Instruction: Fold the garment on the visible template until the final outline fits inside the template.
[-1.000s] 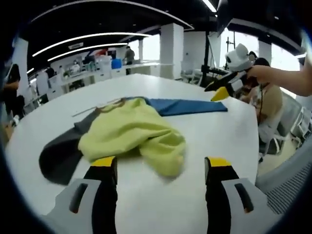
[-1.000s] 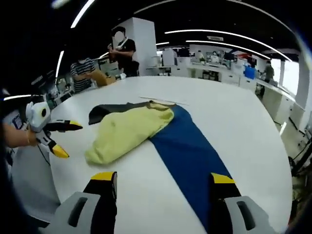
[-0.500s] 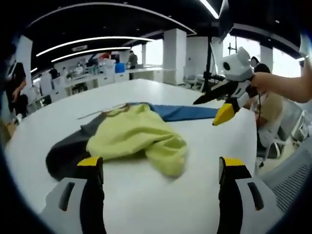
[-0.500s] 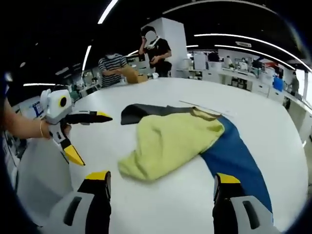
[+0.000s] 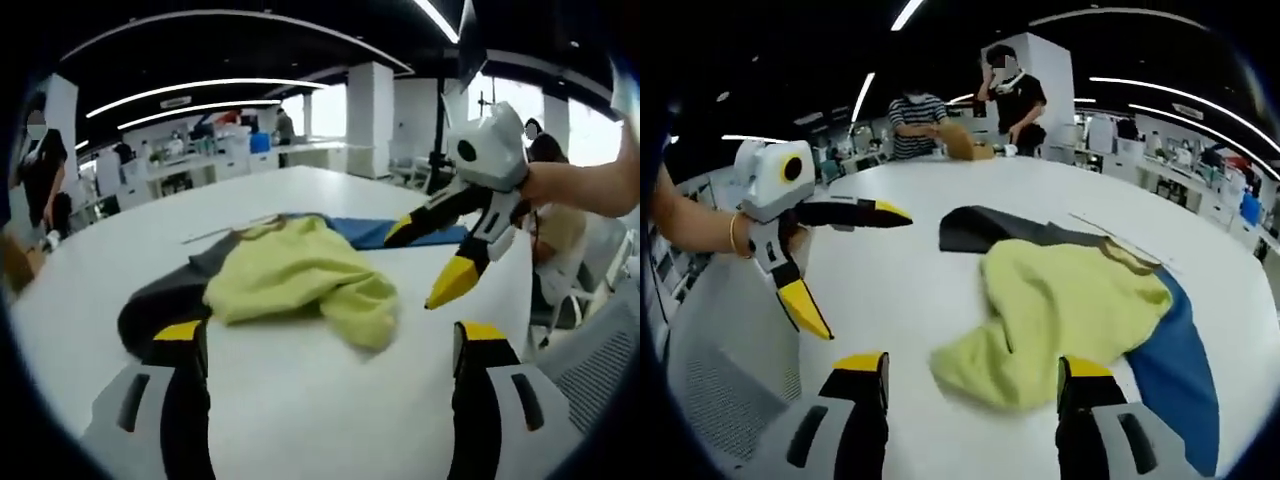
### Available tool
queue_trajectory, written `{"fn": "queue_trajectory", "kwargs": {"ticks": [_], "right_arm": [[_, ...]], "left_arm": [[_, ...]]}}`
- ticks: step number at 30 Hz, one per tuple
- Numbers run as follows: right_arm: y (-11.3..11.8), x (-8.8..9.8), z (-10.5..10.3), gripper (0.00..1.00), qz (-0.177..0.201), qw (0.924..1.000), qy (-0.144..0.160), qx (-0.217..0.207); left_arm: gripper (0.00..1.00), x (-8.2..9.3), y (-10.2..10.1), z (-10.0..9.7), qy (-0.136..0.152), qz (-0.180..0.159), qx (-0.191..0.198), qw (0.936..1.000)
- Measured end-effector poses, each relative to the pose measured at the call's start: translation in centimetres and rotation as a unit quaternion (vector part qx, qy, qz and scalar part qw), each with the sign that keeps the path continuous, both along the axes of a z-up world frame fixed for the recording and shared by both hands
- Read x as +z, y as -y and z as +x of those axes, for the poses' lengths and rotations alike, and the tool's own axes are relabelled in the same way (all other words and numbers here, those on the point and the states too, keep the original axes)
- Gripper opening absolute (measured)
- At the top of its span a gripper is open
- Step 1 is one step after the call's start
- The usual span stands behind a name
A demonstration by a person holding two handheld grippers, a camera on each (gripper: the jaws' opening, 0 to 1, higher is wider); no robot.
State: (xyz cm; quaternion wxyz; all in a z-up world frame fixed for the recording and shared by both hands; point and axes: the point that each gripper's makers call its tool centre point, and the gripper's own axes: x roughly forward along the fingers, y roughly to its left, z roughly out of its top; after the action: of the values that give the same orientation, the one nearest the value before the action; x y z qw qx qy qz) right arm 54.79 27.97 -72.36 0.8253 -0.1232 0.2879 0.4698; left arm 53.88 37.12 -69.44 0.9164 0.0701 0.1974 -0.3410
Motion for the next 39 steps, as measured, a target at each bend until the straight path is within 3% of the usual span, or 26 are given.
{"fn": "queue_trajectory", "kwargs": {"ticks": [7,14,20,30,39], "right_arm": [[-2.3,-1.2,-0.7,0.51,-0.014,0.9995,0.003,0.029],[-3.6,-3.0,0.1,0.38,-0.020,0.9995,0.006,0.023],[-3.6,-4.9,0.1,0.31,-0.051,0.9985,0.004,0.021],[-2.7,-6.6,1.0,0.19,-0.097,0.9952,0.014,0.008],[-2.0,-6.4,2.1,0.02,-0.090,0.9959,0.012,-0.006]], "left_arm": [[0.99,0.2,-1.0,-0.6,-0.001,0.005,0.006,1.0000],[0.99,0.1,-1.9,-1.0,-0.001,0.010,0.014,0.9998],[0.97,-0.4,-2.5,-1.4,-0.009,0.011,0.025,0.9996],[0.94,-0.9,-2.7,-1.7,-0.018,0.010,0.027,0.9994],[0.93,-1.1,-2.9,-1.7,-0.018,0.014,0.028,0.9993]]}}
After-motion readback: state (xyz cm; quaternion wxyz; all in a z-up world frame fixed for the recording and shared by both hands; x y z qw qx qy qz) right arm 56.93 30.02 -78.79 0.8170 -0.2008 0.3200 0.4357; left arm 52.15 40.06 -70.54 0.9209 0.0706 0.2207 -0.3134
